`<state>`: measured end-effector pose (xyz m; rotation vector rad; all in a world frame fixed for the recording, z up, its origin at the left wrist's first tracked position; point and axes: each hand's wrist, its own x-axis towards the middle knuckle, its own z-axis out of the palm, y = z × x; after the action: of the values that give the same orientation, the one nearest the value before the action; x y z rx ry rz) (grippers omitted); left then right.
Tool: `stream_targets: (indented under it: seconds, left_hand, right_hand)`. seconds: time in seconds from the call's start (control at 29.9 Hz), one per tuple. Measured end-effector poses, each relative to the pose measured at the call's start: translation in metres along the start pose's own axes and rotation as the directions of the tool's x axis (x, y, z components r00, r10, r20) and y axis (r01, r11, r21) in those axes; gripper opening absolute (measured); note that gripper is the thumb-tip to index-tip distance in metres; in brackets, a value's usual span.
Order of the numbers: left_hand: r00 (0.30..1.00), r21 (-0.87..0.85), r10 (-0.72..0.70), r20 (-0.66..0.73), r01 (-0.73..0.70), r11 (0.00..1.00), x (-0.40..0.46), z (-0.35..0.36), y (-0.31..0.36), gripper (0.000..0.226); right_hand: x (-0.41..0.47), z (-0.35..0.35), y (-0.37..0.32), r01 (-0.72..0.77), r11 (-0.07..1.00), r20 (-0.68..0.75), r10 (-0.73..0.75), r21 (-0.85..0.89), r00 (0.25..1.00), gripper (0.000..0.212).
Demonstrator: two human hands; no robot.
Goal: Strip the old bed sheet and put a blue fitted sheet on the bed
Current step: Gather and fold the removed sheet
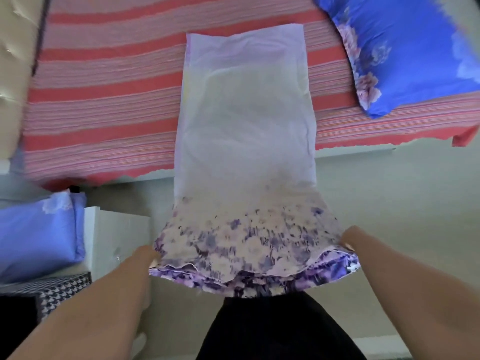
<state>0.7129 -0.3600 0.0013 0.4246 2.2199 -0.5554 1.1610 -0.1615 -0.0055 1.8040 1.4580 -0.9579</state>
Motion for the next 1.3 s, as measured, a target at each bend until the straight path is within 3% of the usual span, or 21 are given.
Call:
stream_targets:
  seconds: [0.07, 0.1, 0.17, 0.23, 0.27, 0.3, 0.33, 0.4, 0.53, 0.6, 0.7, 0.8, 1.0, 1.14, 1.3]
  left_hand:
    - [0.999, -0.012, 0.005, 0.034, -0.005, 1.0, -0.003, -0.012, -0.004, 0.057]
    - [0.999, -0.054, 0.007, 0.032, -0.005, 0.999, -0.002, -0.019, -0.003, 0.061]
    - [0.999, -0.172, 0.027, 0.047, -0.018, 0.985, 0.005, -0.034, -0.002, 0.06]
    - [0.994, -0.421, 0.094, 0.064, -0.058, 0.905, 0.011, -0.046, 0.005, 0.048]
    - [0.987, -0.594, 0.14, 0.084, -0.063, 0.802, 0.016, -0.054, 0.008, 0.045]
    - [0.983, -0.776, 0.164, 0.085, -0.037, 0.63, 0.013, -0.064, 0.014, 0.043]
    - [0.978, -0.881, 0.193, 0.078, -0.023, 0.473, 0.015, -0.077, 0.018, 0.037]
    - [0.974, -0.985, 0.223, 0.042, 0.003, 0.172, 0.016, -0.104, 0.036, 0.028]
    - [0.975, -0.98, 0.22, -0.02, 0.023, -0.195, 0.01, -0.169, 0.089, 0.022]
    - [0.978, -0.946, 0.199, -0.057, 0.011, -0.325, 0.008, -0.202, 0.119, 0.019]
    - [0.98, -0.937, 0.174, -0.096, -0.03, -0.349, 0.018, -0.248, 0.161, 0.019]
    - [0.978, -0.947, 0.177, -0.111, -0.05, -0.319, 0.039, -0.289, 0.193, 0.029]
    - [0.971, -0.949, 0.186, -0.149, -0.088, -0.304, 0.065, -0.348, 0.245, 0.03]
    - [0.98, -0.927, 0.111, -0.162, -0.113, -0.357, 0.098, -0.389, 0.287, 0.023]
    - [0.987, -0.909, 0.039, -0.156, -0.128, -0.396, 0.132, -0.448, 0.35, 0.012]
  right_hand:
    - [-0.01, -0.01, -0.001, -0.002, 0.992, 0.01, 0.003, -0.122, 1.0, 0.031]
    - [-0.008, -0.015, 0.0, -0.026, 0.996, 0.009, 0.026, -0.08, 1.0, 0.028]
    - [-0.002, -0.027, 0.003, -0.06, 0.976, -0.012, 0.064, 0.211, 0.998, 0.032]
    - [0.004, -0.04, -0.001, -0.104, 0.845, 0.046, 0.093, 0.525, 0.995, 0.039]
    - [0.006, -0.046, -0.005, -0.091, 0.734, 0.089, 0.042, 0.674, 0.995, 0.038]
    - [0.007, -0.054, -0.007, -0.12, 0.537, 0.127, 0.024, 0.835, 0.992, 0.033]
    - [0.004, -0.063, -0.011, -0.143, 0.349, 0.144, 0.024, 0.926, 0.989, 0.026]
    - [-0.001, -0.086, -0.026, -0.099, 0.131, 0.101, -0.007, 0.986, 0.995, 0.013]
    - [-0.002, -0.143, -0.064, 0.021, -0.076, -0.027, -0.081, 0.997, 0.996, 0.024]
    - [0.005, -0.171, -0.086, 0.053, -0.072, -0.061, -0.113, 0.996, 0.992, 0.034]
    - [0.017, -0.212, -0.126, 0.212, -0.021, -0.213, -0.127, 0.977, 0.969, 0.033]
    - [0.039, -0.237, -0.162, 0.265, -0.149, -0.262, 0.038, 0.953, 0.964, 0.015]
    - [0.074, -0.287, -0.231, 0.361, -0.199, -0.313, 0.236, 0.911, 0.92, 0.014]
    - [0.11, -0.337, -0.272, 0.411, -0.142, -0.367, 0.261, 0.9, 0.893, 0.021]
    - [0.178, -0.41, -0.323, 0.435, 0.074, -0.433, 0.336, 0.898, 0.837, 0.021]
